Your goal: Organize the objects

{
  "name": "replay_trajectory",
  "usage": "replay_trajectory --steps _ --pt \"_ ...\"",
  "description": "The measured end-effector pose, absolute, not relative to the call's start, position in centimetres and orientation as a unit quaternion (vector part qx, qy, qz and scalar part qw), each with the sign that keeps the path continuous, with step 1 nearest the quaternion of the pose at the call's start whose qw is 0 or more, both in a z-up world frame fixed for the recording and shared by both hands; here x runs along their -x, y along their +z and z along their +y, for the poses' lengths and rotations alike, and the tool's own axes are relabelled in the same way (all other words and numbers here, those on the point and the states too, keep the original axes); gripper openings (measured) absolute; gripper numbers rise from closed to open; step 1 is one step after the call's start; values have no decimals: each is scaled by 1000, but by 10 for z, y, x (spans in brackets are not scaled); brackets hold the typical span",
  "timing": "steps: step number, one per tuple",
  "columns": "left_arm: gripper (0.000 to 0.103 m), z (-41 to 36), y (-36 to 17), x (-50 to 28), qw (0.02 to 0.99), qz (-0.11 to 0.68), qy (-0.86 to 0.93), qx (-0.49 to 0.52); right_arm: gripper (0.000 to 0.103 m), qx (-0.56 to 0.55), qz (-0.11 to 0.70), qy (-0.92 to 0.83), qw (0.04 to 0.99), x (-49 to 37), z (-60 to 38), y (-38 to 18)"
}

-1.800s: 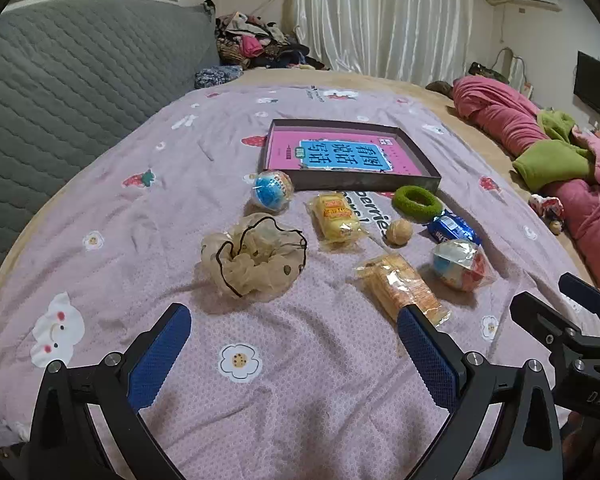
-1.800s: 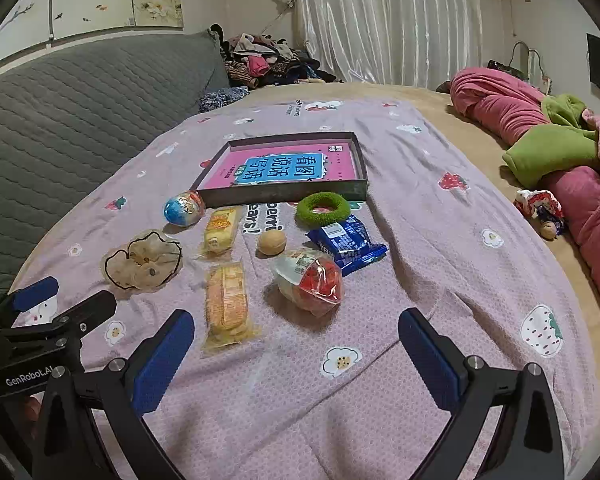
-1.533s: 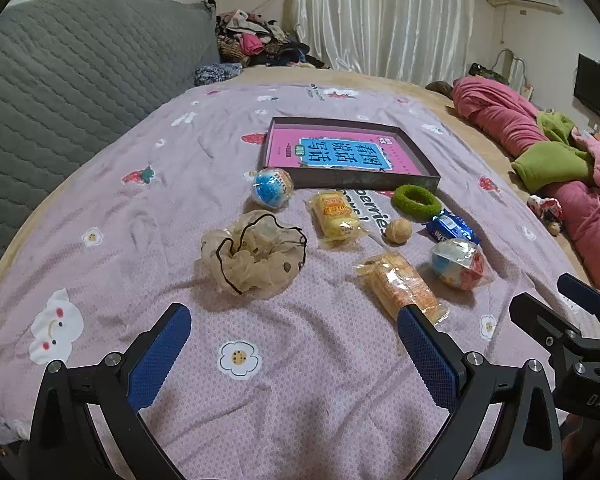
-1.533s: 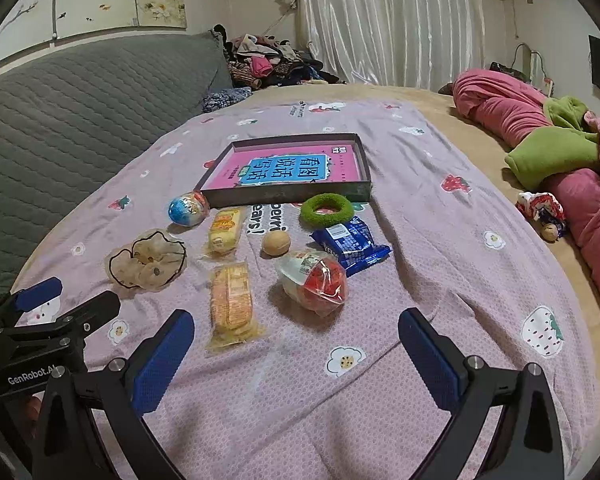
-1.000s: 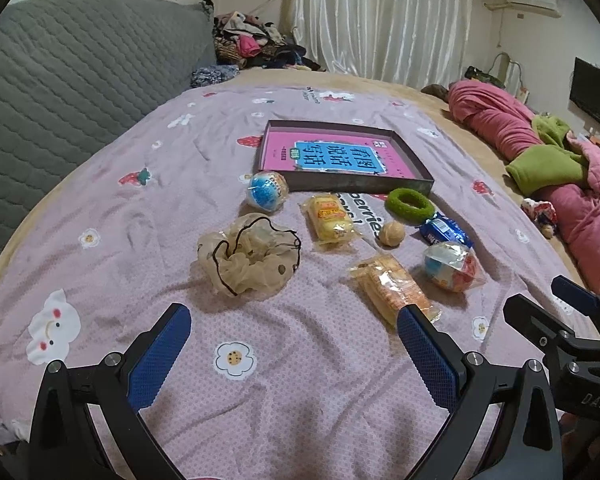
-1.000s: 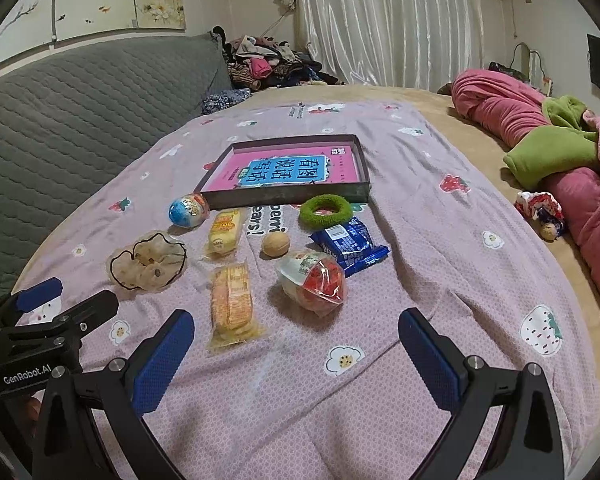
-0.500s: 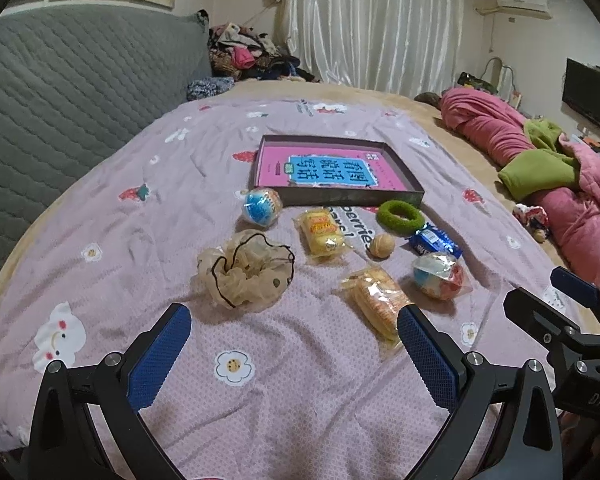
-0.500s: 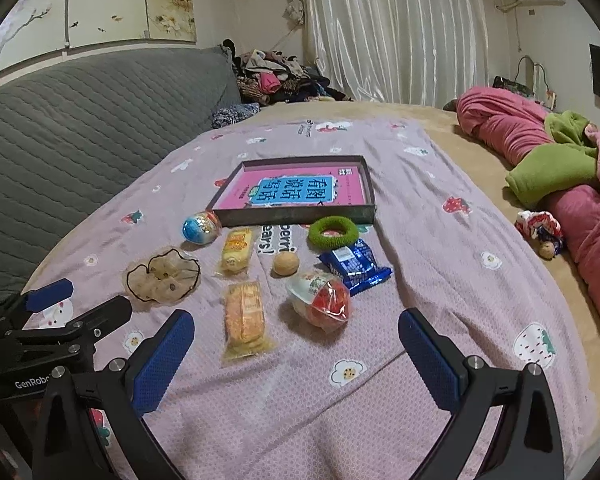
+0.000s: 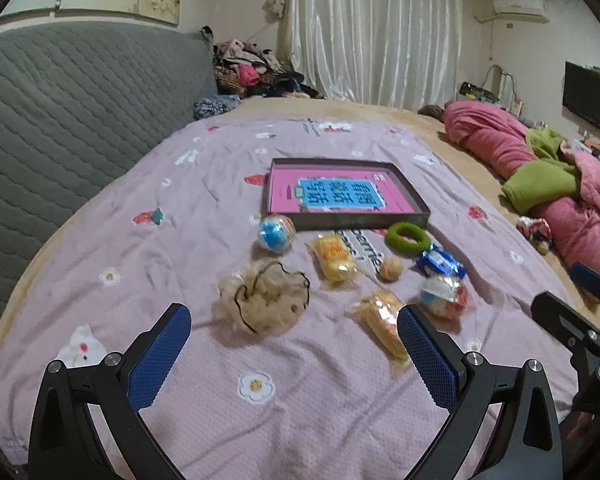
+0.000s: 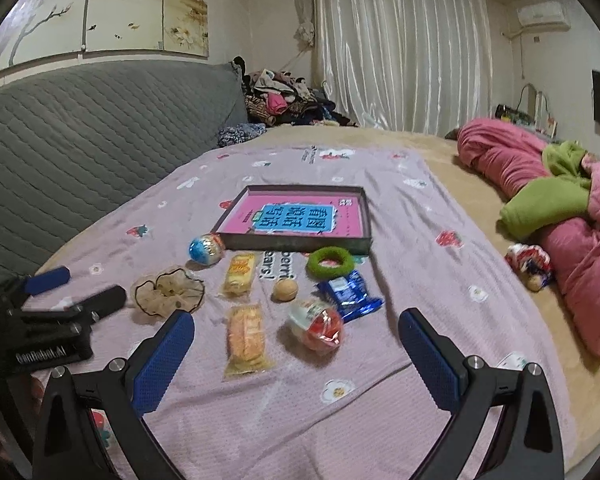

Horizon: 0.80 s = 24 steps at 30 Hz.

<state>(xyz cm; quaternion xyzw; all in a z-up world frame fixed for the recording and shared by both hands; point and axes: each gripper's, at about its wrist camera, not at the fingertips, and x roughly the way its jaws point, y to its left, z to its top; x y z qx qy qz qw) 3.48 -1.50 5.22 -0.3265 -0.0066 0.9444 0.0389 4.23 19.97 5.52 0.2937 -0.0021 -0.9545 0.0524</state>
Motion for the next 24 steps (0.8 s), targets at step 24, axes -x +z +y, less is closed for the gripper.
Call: replay_trajectory --steps 24 --pt "103 -30 -15 51 61 -18 914 401 103 -377 2 -924 56 33 197 3"
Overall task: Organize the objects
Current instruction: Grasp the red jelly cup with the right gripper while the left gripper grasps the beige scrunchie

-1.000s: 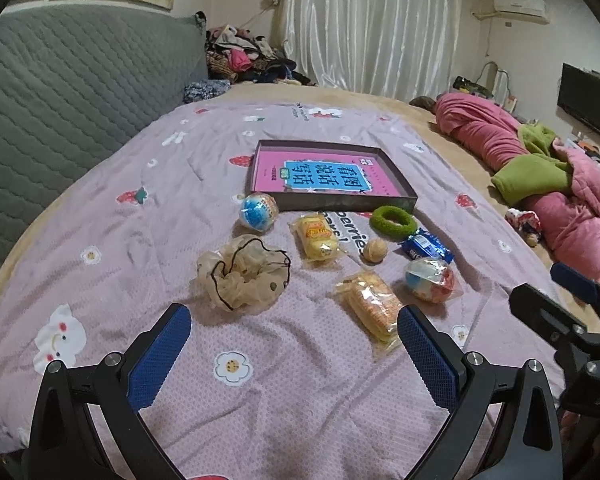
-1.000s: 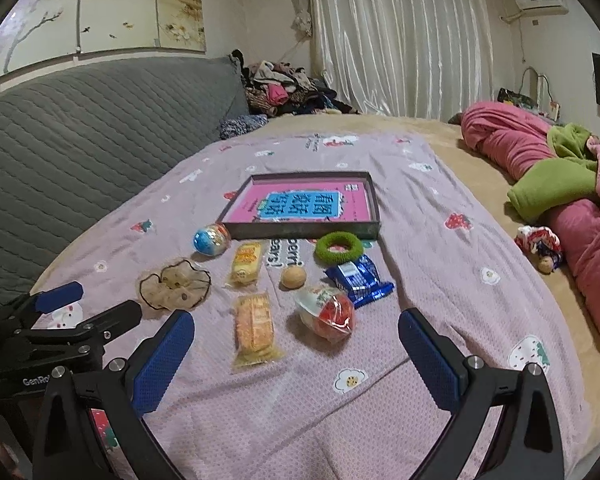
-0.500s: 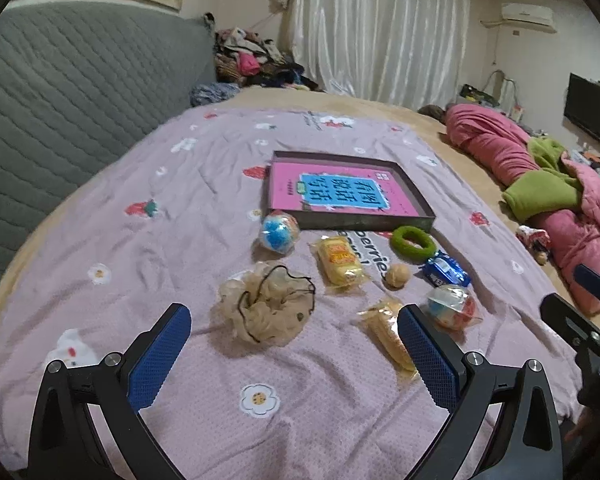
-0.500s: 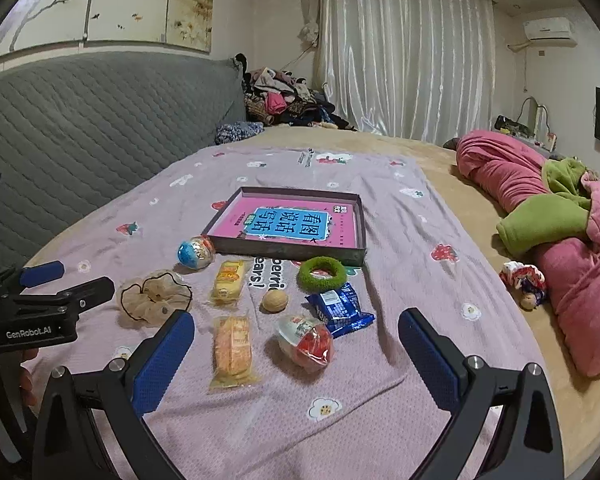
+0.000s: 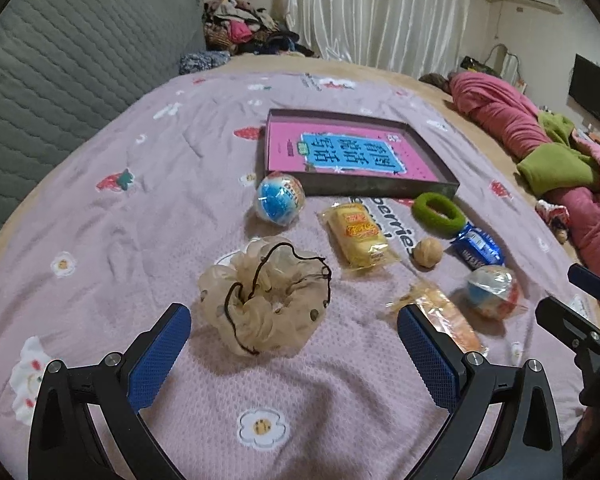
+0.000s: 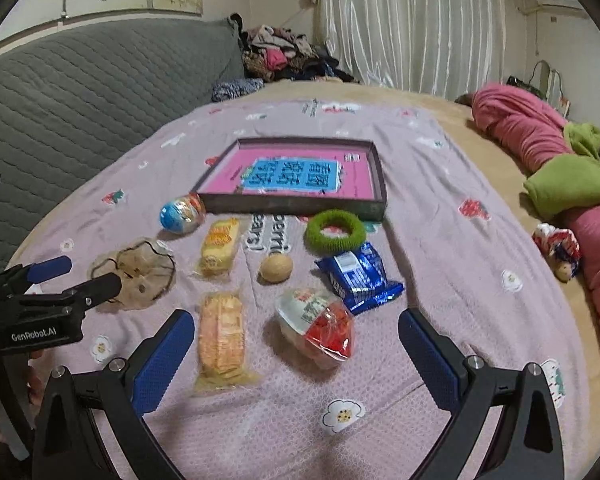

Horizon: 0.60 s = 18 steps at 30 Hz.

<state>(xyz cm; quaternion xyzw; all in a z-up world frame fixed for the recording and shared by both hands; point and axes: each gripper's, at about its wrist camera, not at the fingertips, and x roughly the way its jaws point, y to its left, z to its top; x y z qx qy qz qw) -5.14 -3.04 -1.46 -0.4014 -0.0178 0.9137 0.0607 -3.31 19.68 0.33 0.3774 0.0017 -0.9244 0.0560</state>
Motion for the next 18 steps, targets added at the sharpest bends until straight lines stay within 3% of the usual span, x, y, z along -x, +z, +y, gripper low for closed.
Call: replay_trajectory --steps 18 --pt "103 -28 -61 109 74 -15 895 440 102 -431 41 -901 14 77 198 -45"
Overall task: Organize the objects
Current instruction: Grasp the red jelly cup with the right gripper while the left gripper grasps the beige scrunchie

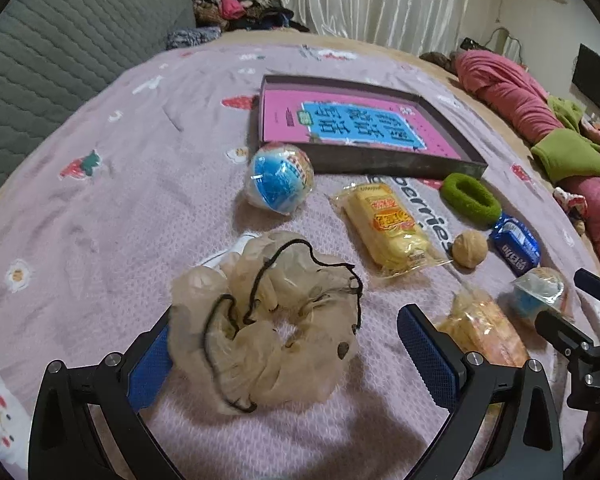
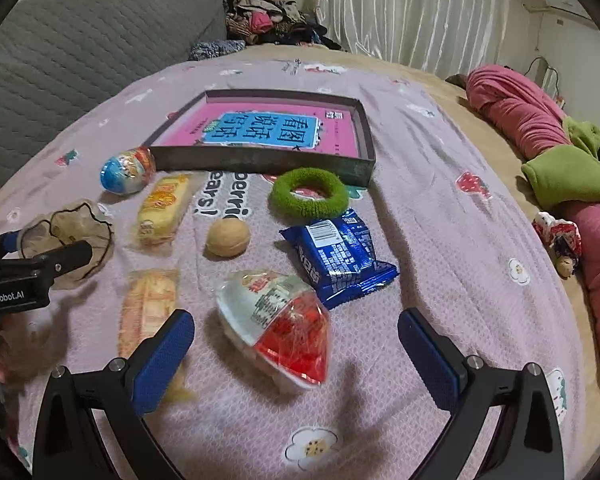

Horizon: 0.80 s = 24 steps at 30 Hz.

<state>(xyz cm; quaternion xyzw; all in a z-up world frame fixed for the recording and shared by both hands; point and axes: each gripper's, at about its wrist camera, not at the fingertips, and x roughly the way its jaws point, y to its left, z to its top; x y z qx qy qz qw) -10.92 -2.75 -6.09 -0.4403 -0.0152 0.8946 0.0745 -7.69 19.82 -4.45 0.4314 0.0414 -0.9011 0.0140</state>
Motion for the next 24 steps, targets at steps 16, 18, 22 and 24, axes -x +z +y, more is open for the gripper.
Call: replay_trajectory --steps 16,18,22,24 --pt "34 -22 -78 122 95 -25 878 469 59 -444 38 -895 22 78 195 -59" --pt "23 -23 -77 123 103 -37 876 469 59 -443 24 -896 30 75 198 -59" --pt "13 -23 -74 120 130 -56 874 466 59 -440 8 -897 39 70 201 -54" --pt "12 -24 -72 116 136 -66 874 462 59 -435 -1 -899 43 68 203 -50"
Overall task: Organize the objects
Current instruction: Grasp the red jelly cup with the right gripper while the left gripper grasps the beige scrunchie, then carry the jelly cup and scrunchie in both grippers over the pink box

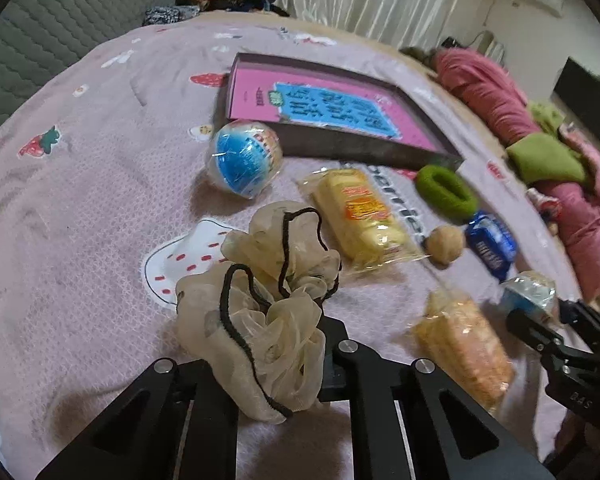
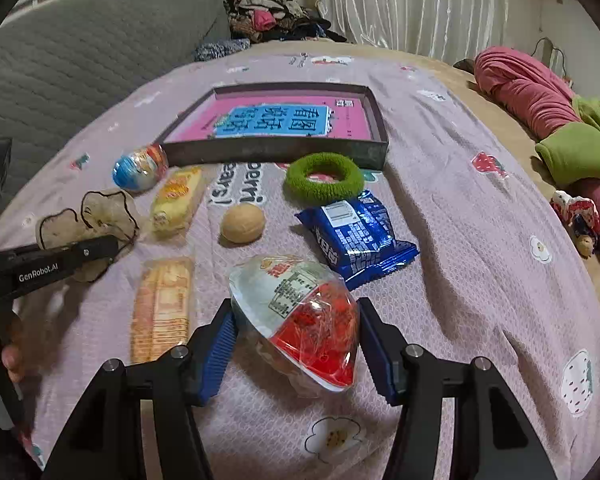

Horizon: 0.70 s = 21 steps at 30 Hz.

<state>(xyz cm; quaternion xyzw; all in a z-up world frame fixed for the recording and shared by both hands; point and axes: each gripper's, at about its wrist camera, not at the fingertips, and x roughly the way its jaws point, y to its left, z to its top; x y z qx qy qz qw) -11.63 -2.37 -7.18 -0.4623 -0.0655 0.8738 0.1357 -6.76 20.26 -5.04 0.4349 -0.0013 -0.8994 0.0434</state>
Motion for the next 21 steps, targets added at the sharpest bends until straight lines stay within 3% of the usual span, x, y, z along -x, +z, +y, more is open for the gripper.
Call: replay_trajectory --steps 10,21 --pt "12 -29 -53 86 137 -92 881 443 59 -413 -27 -909 51 55 209 -31" --pt "12 -29 -19 62 118 -60 901 414 59 -393 -29 -917 59 44 207 -9"
